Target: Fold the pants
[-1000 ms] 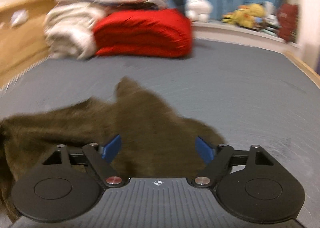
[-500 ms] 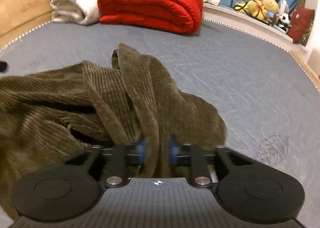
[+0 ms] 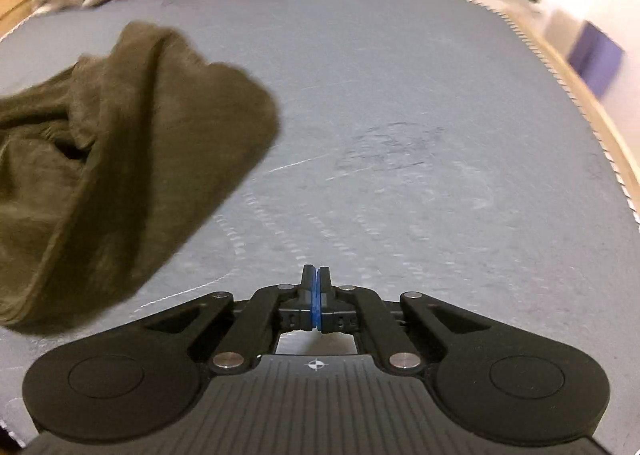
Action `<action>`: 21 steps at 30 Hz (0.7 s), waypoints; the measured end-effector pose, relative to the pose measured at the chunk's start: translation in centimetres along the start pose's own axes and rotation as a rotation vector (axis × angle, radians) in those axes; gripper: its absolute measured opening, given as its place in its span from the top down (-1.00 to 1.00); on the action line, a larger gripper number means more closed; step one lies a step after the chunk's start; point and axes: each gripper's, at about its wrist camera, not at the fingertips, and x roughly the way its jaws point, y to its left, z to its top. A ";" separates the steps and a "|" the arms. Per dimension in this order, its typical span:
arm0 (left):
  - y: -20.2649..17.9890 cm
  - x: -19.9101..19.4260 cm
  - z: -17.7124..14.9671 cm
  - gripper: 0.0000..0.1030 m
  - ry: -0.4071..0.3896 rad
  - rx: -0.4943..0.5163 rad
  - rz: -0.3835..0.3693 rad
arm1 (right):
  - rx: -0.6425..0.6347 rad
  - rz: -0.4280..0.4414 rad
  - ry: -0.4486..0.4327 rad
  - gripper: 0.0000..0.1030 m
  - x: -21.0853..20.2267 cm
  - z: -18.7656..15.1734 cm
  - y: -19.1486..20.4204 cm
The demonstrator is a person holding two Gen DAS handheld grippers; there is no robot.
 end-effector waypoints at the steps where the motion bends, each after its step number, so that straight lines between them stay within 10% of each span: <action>1: 0.2 0.2 0.0 -0.67 0.010 -0.016 -0.007 | 0.019 0.012 -0.039 0.88 -0.3 0.2 0.0; 4: 0.6 0.5 -0.2 -0.67 0.028 -0.039 -0.012 | 0.062 0.080 -0.155 0.08 -0.9 1.8 1.3; 12: 1.8 0.7 -0.7 -0.67 0.045 -0.051 0.016 | -0.063 0.220 -0.287 -0.66 0.6 6.3 9.9; 18: 2.2 0.5 -1.0 -0.67 0.051 -0.031 0.018 | -0.180 0.156 -0.180 -0.70 4.7 7.9 14.7; 21: 2.5 0.5 -1.0 -0.67 0.052 -0.024 0.014 | -0.193 0.122 -0.146 -0.37 5.7 7.7 14.5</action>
